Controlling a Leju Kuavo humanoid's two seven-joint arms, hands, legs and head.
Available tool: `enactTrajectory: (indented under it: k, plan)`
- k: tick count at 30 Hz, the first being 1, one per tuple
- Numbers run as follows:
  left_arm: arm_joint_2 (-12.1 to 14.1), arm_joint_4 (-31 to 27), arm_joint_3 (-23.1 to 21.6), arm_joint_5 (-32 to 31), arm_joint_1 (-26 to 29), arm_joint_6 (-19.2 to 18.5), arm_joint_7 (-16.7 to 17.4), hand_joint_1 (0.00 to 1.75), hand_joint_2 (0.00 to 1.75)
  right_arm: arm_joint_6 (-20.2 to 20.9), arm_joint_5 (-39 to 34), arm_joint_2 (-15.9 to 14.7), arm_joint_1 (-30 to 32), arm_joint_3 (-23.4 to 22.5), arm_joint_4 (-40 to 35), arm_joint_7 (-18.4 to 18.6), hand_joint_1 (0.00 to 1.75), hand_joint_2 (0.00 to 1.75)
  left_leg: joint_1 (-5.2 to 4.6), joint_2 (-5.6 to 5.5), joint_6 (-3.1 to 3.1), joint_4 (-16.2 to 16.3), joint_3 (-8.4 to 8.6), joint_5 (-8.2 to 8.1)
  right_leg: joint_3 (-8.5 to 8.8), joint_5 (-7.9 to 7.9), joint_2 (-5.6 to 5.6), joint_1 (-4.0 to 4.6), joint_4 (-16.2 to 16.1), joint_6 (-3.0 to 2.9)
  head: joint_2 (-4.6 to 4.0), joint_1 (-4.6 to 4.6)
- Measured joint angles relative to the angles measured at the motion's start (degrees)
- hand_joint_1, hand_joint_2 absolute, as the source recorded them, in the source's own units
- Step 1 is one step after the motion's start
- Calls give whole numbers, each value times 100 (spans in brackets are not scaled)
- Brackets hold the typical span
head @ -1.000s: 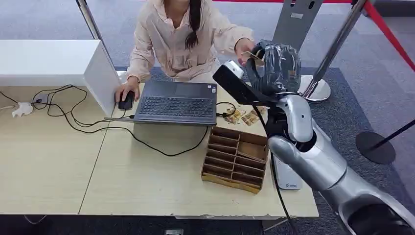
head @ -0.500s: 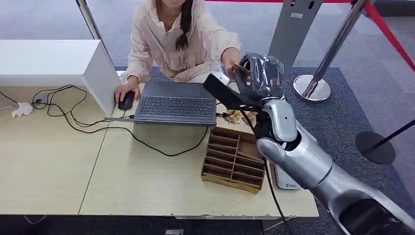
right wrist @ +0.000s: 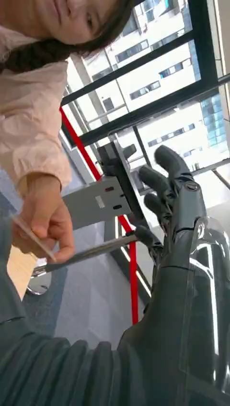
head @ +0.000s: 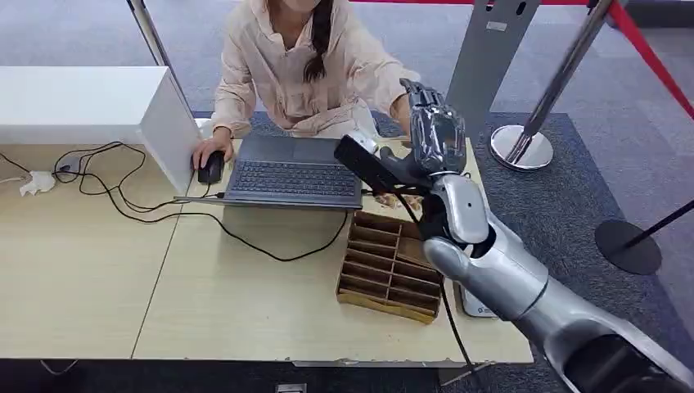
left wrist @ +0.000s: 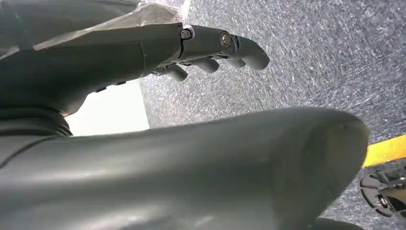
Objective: Pass the card to the sensor for recognition and then transmit it.
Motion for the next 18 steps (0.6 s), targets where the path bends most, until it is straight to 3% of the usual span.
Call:
enactTrajectory:
  k: [7,18]
  plan:
    - [-2,0,0,138,33,46,105,0,0,-286,273,-116,567,-57,-708,2,0,175,-1,3,0,0,1,-1,-4,-1,1,1,-2,0,0,0]
    - [-48,-2,24,269,94,168,192,0,0,-905,529,-383,2280,-560,-2100,-317,0,175,-1,7,-1,0,0,-5,-3,-2,3,1,-5,2,0,-2]
